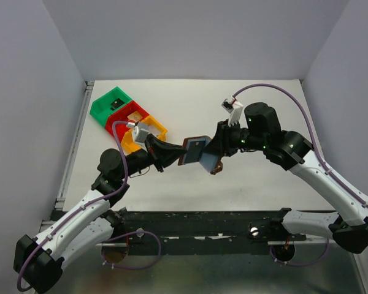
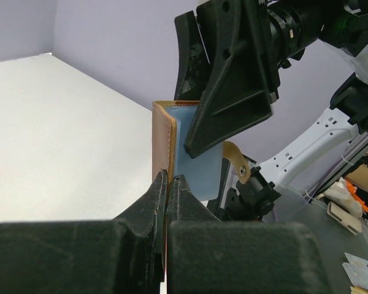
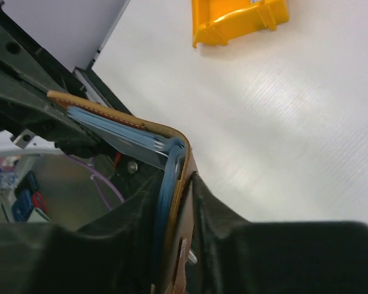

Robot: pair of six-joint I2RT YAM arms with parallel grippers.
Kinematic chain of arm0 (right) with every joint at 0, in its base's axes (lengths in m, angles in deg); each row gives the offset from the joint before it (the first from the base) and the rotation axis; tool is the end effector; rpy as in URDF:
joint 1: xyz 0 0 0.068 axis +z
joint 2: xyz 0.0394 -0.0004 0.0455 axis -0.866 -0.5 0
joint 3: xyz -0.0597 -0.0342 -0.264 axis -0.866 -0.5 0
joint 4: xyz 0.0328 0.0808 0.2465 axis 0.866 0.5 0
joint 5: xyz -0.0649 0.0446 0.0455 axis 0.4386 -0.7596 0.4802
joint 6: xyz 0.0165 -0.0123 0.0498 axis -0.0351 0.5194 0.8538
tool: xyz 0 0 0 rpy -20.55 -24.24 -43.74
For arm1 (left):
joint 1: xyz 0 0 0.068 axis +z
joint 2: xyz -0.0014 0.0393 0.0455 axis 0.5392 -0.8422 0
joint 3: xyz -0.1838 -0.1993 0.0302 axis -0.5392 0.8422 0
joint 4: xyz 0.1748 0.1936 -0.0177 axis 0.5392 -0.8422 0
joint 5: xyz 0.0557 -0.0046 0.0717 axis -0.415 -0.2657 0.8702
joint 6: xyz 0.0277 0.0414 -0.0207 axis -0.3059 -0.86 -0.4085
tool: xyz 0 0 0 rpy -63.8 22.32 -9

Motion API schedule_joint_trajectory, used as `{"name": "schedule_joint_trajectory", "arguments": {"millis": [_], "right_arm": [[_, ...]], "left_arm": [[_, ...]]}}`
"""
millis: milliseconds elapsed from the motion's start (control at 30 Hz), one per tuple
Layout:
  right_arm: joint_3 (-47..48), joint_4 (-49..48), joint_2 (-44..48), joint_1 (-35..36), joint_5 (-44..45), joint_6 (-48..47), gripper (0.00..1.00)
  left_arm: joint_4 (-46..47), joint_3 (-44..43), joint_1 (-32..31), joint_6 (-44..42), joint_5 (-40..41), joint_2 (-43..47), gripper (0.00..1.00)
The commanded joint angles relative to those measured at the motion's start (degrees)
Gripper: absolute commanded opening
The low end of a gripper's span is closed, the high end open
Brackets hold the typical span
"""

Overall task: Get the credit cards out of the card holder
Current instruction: Open the card holder at the center of the board.

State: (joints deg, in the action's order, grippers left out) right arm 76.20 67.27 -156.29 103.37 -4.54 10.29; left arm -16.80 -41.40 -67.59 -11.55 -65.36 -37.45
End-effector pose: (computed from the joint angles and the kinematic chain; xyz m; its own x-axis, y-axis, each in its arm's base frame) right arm 0.1687 0.1744 0.3988 -0.6801 -0.0787 -0.7289 -0.6161 0.6003 0.5100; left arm 0.1389 -0.1197 0.3266 -0.3419 -0.3776 -0.8605 0.8628 0.2366 -0.4467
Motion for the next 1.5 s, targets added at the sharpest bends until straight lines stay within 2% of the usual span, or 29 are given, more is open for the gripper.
{"name": "schedule_joint_trajectory", "arguments": {"millis": [0, 33, 100, 167, 200, 267, 333, 400, 467, 700, 867, 1033, 1233, 1467], "right_arm": [[1.0, 4.2, 0.3, -0.8, -1.1, -3.3, 0.29], [0.8, 4.3, 0.4, -1.0, -1.4, -3.7, 0.23], [0.1, 4.5, 0.2, -1.5, -2.5, -4.5, 0.01], [-0.7, 4.3, -0.3, -2.2, -3.9, -5.0, 0.00], [-1.3, 4.0, -0.5, -2.5, -4.6, -5.2, 0.00], [-2.7, 3.0, -1.0, -3.2, -6.2, -5.4, 0.00], [-4.1, 2.1, -1.6, -4.2, -7.7, -5.4, 0.00], [-5.4, 0.9, -2.3, -4.9, -9.1, -5.3, 0.00], [-6.6, -0.4, -3.1, -5.6, -10.1, -5.3, 0.00], [-10.0, -5.1, -9.4, -8.0, -12.8, -5.2, 0.00], [-12.1, -9.6, -16.2, -9.4, -14.4, -6.0, 0.00], [-13.4, -13.8, -21.2, -9.7, -14.9, -8.0, 0.00], [-12.3, -15.4, -27.8, -10.0, -16.3, -11.4, 0.00], [-8.6, -15.6, -35.6, -10.2, -18.5, -12.3, 0.00]], "left_arm": [[1.4, 0.0, 0.1, -0.2, 1.6, 1.1, 0.00], [1.4, 0.3, 0.1, -0.3, 1.7, 1.1, 0.00], [0.9, 0.8, 0.2, -0.3, 2.4, 1.2, 0.00], [-1.0, 1.1, 0.2, -0.9, 3.5, 1.7, 0.00], [-2.9, 1.0, 0.3, -1.4, 4.3, 2.0, 0.11], [-5.8, 1.4, 0.3, -2.7, 6.0, 3.4, 0.44], [-8.3, 2.0, 0.5, -3.8, 8.4, 5.3, 0.70], [-10.7, 2.7, 0.6, -4.9, 10.9, 7.3, 0.83], [-13.4, 2.7, 0.6, -5.5, 14.0, 8.8, 0.89], [-19.8, 3.0, 0.6, -4.7, 22.2, 10.9, 0.91], [-17.2, 4.3, 0.7, -0.3, 20.3, 8.3, 0.88], [-8.4, 7.2, 0.6, 7.2, 14.3, 0.3, 0.75], [-5.0, 8.9, 0.1, 10.8, 17.5, -7.4, 0.64], [-3.4, 5.6, -0.5, 10.9, 17.8, -20.2, 0.54]]}}
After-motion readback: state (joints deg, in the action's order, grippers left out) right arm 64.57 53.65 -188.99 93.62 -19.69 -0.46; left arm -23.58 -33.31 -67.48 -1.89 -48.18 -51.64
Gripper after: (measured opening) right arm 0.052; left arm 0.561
